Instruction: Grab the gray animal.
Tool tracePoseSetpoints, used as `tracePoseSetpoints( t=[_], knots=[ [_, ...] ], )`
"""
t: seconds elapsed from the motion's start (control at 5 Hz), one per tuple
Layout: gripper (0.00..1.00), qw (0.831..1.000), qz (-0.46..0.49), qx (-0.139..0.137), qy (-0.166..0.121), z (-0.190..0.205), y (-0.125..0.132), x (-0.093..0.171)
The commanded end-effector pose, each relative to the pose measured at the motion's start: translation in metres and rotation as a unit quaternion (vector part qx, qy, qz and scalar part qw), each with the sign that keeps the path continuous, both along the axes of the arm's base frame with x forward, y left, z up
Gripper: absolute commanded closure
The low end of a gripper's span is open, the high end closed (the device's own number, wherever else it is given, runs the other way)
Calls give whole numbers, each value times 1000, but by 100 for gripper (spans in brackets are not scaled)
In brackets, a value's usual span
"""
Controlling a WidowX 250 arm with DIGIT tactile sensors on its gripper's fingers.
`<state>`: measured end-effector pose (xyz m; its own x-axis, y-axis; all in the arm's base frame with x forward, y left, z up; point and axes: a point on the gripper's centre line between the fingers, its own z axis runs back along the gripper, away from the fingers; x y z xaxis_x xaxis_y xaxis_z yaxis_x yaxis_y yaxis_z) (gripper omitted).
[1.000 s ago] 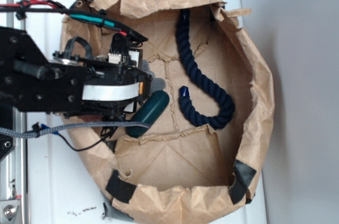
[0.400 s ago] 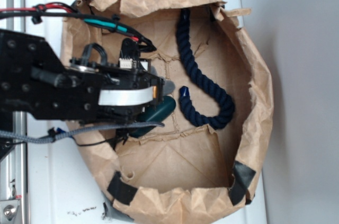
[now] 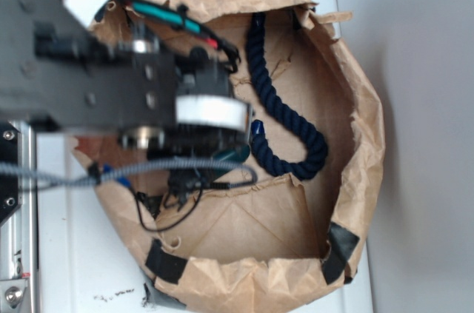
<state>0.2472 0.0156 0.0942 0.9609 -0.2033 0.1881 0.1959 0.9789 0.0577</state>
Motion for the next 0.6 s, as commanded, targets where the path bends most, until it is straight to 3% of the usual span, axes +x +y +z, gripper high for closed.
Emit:
tracePoseSetpoints(
  t=[0.0, 0.2, 0.4],
  knots=[
    [34, 1000, -4, -3, -29, 20, 11, 21],
    [0, 999, -9, 20, -43, -3, 13, 30],
    [0, 997, -36, 46, -42, -24, 14, 28]
  ],
)
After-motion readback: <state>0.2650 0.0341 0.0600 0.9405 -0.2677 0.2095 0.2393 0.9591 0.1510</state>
